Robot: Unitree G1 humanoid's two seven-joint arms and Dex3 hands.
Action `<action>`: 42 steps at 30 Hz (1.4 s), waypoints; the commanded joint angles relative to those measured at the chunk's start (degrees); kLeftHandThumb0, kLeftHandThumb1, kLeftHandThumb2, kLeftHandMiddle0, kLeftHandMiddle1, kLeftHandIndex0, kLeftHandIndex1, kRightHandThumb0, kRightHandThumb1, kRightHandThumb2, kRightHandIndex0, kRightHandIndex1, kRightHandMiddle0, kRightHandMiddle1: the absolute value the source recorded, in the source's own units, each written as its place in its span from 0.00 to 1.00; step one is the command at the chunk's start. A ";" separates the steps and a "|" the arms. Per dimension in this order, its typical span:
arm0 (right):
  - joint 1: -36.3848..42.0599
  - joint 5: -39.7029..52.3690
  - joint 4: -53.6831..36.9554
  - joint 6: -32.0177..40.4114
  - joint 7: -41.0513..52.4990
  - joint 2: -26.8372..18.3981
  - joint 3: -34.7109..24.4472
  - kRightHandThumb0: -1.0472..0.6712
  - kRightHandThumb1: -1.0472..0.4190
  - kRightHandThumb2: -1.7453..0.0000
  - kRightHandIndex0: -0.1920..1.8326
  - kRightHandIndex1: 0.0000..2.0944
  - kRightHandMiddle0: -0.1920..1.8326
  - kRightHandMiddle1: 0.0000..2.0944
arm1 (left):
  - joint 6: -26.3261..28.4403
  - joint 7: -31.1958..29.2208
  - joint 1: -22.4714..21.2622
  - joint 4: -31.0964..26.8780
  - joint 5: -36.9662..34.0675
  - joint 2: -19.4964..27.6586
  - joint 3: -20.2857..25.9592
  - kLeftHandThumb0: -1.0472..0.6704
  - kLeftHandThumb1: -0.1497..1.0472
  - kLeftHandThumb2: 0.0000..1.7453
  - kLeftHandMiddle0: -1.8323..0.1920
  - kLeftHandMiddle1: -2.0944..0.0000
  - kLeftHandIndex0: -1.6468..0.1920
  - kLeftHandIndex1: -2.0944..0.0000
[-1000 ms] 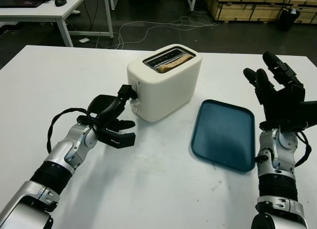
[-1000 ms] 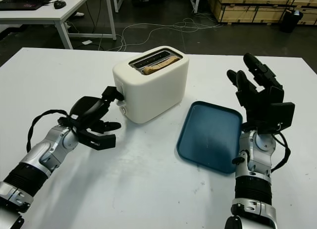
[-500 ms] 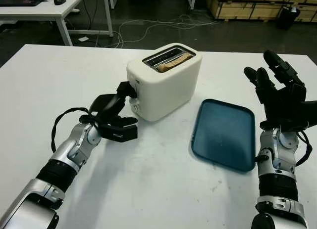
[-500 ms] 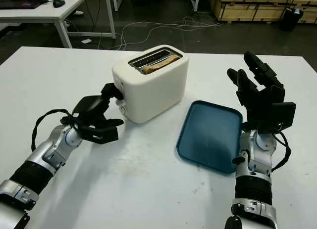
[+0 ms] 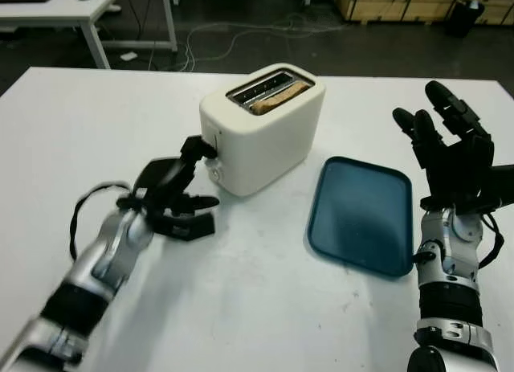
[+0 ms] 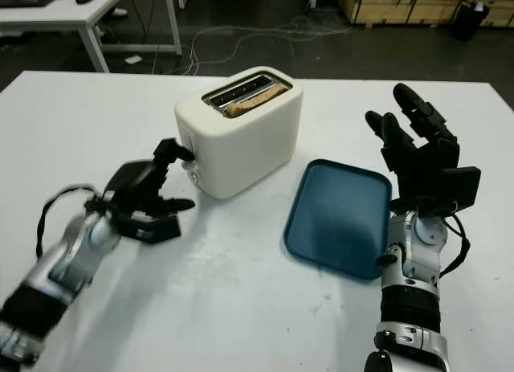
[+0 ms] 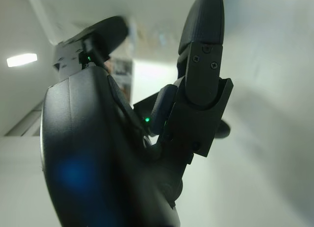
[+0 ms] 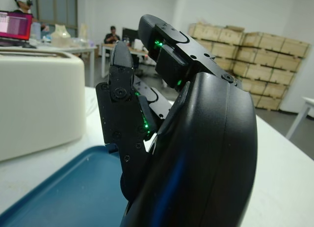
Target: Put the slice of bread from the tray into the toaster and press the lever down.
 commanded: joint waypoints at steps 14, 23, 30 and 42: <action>0.25 -0.77 0.70 -1.55 -0.83 0.96 0.97 0.44 0.09 0.80 0.57 0.00 0.49 0.01 | -13.30 23.68 -5.63 9.14 0.62 -8.34 9.89 0.09 0.89 0.28 0.34 0.17 0.81 0.35; 1.32 -4.14 -1.62 -0.32 -3.01 4.46 6.19 0.36 0.09 0.88 0.60 0.02 0.55 0.02 | -11.03 6.34 -9.42 9.74 -23.90 -13.06 17.62 0.02 0.89 0.19 0.71 0.28 0.73 0.32; 1.58 -15.32 3.68 -10.56 -9.21 6.76 11.90 0.28 0.09 0.90 0.65 0.04 0.59 0.02 | -6.62 -2.16 -13.44 14.85 -36.10 -16.64 23.97 0.00 0.89 0.12 0.60 0.25 0.60 0.31; 1.28 -18.79 9.64 -14.12 -12.34 6.16 13.37 0.25 0.09 0.94 0.44 0.46 0.61 0.02 | -0.70 -2.49 -12.08 14.58 -32.26 -16.19 24.92 0.00 0.89 0.11 0.42 0.28 0.42 0.35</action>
